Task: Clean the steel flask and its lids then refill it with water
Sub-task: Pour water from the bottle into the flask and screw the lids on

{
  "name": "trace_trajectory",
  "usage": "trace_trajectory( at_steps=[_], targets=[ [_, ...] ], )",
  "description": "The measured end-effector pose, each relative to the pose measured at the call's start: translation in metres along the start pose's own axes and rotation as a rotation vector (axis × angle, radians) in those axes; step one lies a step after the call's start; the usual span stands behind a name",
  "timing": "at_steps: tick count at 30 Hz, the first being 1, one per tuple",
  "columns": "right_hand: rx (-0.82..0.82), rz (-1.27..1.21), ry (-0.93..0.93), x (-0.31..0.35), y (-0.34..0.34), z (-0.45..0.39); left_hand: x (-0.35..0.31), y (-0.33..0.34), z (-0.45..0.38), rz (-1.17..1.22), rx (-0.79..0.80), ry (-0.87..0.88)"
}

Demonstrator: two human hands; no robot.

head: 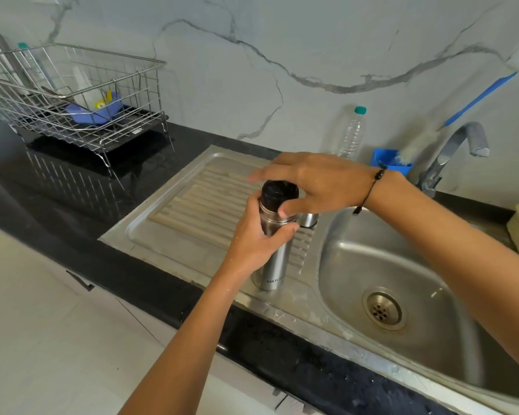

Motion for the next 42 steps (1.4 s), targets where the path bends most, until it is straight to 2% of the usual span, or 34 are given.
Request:
trace_trajectory(
  at_steps=[2,4,8,12,16,19,21,25,27,32,38,42],
  targets=[
    [0.022,-0.023,-0.083,-0.001,0.002,-0.004,0.003,0.001,0.000,0.009,-0.008,-0.019],
    [-0.023,0.006,-0.102,-0.001,0.003,-0.009,0.004,0.002,-0.001,0.010,-0.027,-0.014],
    [-0.128,0.186,-0.087,0.001,0.006,-0.014,0.003,0.003,-0.001,0.008,-0.082,-0.015],
    [-0.284,0.408,0.017,0.006,0.015,-0.010,0.002,0.006,0.000,0.021,-0.143,0.009],
    [-0.346,0.567,0.143,0.015,0.015,-0.012,-0.001,0.009,0.001,0.009,-0.204,0.009],
    [-0.256,0.530,0.201,0.013,0.013,-0.014,0.000,0.010,0.000,0.008,-0.225,-0.001],
    [-0.197,0.472,0.128,0.010,0.009,-0.016,0.000,0.010,0.000,0.018,-0.198,-0.009],
    [-0.166,0.437,-0.267,0.010,0.007,-0.019,0.001,0.005,-0.003,0.024,-0.137,-0.029],
    [-0.190,0.433,-0.357,0.011,0.012,-0.021,0.002,0.004,-0.004,0.000,-0.137,-0.044],
    [-0.400,0.386,-0.242,0.008,0.021,-0.026,0.002,0.008,-0.005,-0.010,-0.249,-0.039],
    [-0.436,0.447,-0.104,0.012,0.019,-0.025,0.004,0.012,-0.005,-0.020,-0.357,-0.030],
    [-0.477,0.463,0.058,0.013,0.020,-0.025,0.001,0.013,-0.005,-0.062,-0.354,-0.033]
  ],
)
Point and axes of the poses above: each hand's wrist, its own z-axis away from the middle knuckle, its own y-axis out of the palm, x = y × z, the point moved 5 cm from there along -z, towards the middle knuckle, and after that the axes turned 5 degrees about -y, right-handed, at the moved point
